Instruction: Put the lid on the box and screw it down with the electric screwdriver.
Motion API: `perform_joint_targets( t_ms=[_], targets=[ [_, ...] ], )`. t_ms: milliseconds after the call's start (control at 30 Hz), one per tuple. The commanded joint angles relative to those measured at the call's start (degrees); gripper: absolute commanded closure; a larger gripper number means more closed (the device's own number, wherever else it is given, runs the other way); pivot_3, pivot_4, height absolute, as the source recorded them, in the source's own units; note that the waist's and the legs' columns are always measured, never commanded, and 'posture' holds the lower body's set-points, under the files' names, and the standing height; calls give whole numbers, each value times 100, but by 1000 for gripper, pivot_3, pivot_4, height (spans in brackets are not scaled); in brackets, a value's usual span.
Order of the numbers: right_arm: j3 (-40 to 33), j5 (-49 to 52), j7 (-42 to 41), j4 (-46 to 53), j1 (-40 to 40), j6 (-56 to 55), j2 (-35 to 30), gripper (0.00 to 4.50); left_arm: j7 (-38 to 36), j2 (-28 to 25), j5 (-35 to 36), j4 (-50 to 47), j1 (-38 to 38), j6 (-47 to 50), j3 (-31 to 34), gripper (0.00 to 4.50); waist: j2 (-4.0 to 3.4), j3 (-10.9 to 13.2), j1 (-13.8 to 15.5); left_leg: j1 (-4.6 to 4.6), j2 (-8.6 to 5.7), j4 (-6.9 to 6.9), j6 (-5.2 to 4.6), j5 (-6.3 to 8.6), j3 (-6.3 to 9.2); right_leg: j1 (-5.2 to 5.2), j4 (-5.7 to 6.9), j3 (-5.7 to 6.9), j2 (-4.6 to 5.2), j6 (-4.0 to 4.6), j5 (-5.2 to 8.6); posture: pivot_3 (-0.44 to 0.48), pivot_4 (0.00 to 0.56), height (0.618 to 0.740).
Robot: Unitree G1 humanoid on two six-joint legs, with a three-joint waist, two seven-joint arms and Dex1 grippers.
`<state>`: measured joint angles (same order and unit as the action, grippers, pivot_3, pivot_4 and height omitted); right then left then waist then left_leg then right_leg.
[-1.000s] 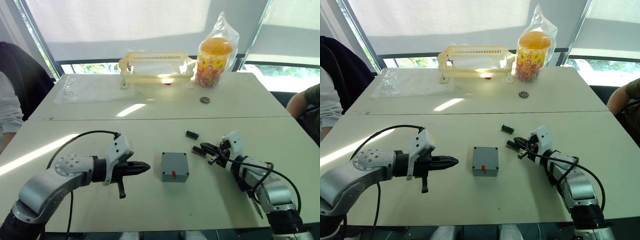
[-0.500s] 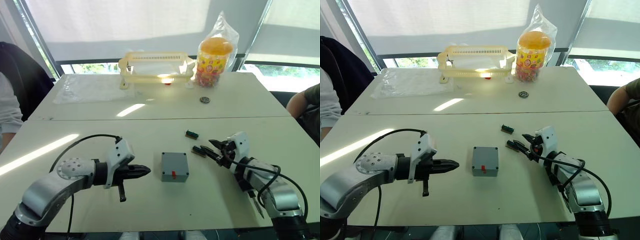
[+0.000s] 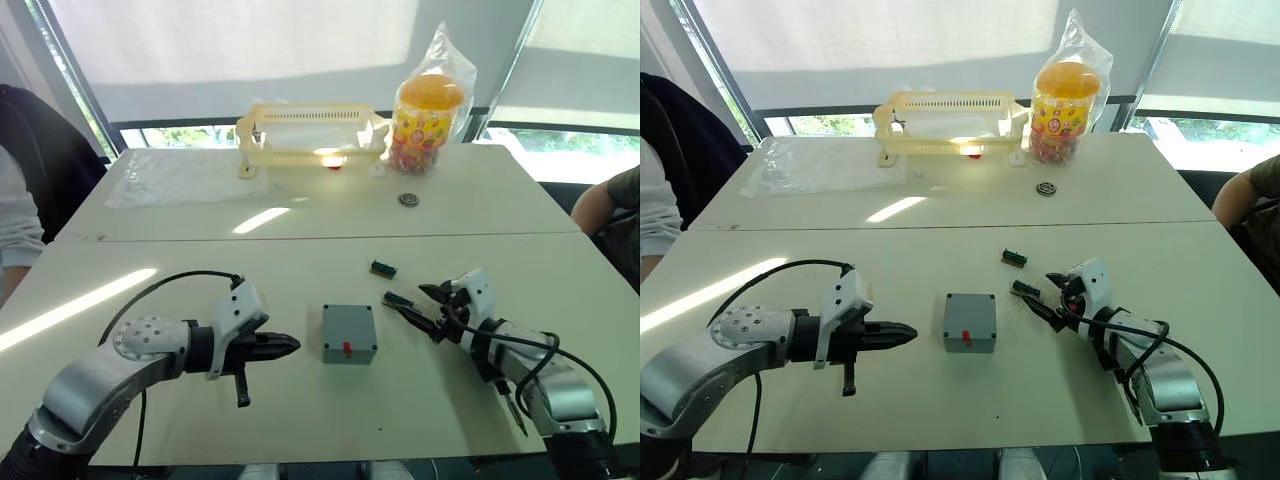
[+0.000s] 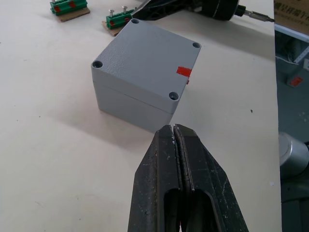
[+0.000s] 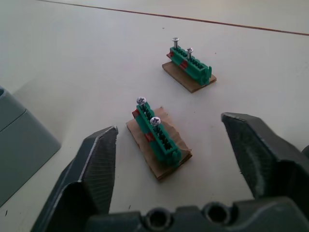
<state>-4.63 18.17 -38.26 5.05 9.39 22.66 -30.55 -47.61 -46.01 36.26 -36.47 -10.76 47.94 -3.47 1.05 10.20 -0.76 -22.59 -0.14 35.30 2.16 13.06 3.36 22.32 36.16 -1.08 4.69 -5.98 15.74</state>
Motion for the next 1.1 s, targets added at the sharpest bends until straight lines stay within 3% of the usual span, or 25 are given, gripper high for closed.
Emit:
perform_joint_targets(
  t_ms=[33,167,467,567,667,1100],
  targets=[
    [27,-33,-39,-1,159,-160,33,2462,16,-47,19,-146,59,-74,94,4500,0,0,2,0,0,0,0,0,0,-1,0,0,0,0,0,0,150,740],
    [126,-75,-58,-89,231,-189,65,4438,44,-54,0,-158,86,-77,85,4500,0,0,3,0,0,0,0,0,0,-1,0,0,0,0,0,0,150,740],
    [115,-140,-7,-57,182,-314,51,4438,72,-46,-15,-137,99,-80,96,4500,0,0,4,0,0,0,0,0,0,-2,0,0,0,0,0,0,150,740],
    [68,-162,45,-60,169,-348,32,3629,69,-36,-29,-129,98,-87,70,4500,0,0,5,0,0,0,0,0,0,-1,0,0,0,0,0,0,150,740],
    [-2,-134,55,-44,172,-340,5,2116,57,-33,-35,-115,89,-89,63,4500,0,0,5,0,0,0,0,0,0,-1,0,0,0,0,0,0,150,740],
    [123,-163,-103,-155,171,-334,26,2116,56,-4,-90,-83,70,-104,29,4500,0,0,2,0,0,0,0,0,0,-1,0,0,0,0,0,0,150,740]
  ],
)
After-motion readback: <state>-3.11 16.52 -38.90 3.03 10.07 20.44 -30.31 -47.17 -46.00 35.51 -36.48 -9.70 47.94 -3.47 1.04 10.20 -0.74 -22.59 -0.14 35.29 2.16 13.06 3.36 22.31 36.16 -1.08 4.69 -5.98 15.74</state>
